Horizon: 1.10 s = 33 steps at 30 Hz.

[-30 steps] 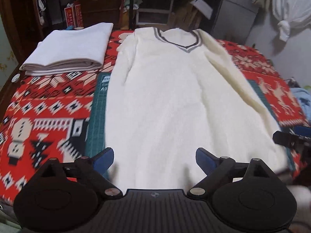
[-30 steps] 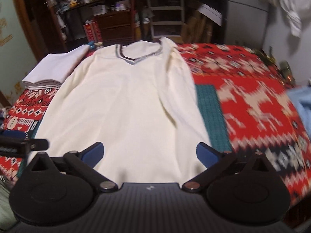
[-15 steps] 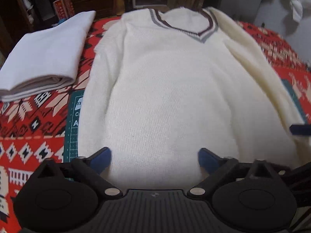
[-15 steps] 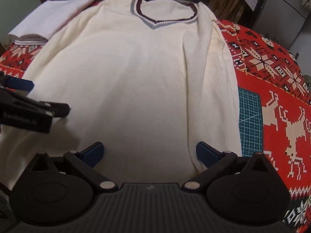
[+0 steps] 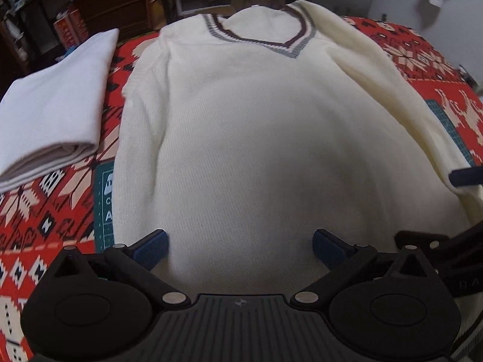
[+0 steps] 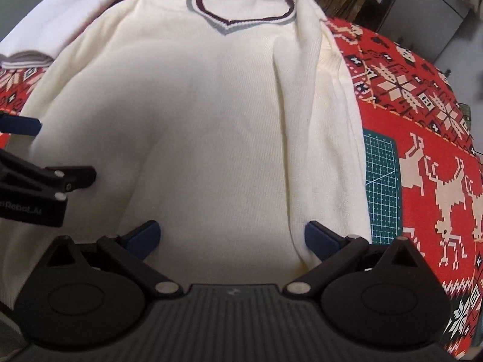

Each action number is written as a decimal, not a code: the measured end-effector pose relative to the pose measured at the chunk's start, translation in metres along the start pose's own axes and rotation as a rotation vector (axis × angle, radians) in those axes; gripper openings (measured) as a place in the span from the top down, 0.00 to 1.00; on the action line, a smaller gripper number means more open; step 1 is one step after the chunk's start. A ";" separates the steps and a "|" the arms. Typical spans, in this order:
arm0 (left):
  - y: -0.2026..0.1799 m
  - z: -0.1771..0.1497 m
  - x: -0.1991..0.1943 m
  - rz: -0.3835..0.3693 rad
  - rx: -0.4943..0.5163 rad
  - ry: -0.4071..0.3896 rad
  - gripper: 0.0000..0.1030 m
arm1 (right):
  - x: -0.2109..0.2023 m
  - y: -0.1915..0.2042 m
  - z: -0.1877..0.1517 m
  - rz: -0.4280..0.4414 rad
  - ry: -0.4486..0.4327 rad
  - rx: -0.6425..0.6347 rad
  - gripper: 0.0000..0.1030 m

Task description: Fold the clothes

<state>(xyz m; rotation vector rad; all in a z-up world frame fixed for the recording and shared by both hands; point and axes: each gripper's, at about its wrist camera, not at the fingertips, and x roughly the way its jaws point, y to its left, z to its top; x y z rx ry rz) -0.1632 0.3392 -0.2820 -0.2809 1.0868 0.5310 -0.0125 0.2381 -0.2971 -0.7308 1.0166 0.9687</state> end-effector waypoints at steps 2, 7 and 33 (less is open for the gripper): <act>0.000 0.001 0.001 0.000 -0.006 0.016 0.00 | 0.001 -0.001 0.000 -0.002 0.001 0.005 0.00; 0.007 0.013 0.003 -0.040 -0.016 0.108 0.02 | 0.002 0.006 0.011 -0.018 0.070 0.030 0.00; 0.111 0.081 -0.027 -0.046 -0.443 0.073 0.52 | 0.049 -0.143 0.140 0.135 -0.054 0.243 0.70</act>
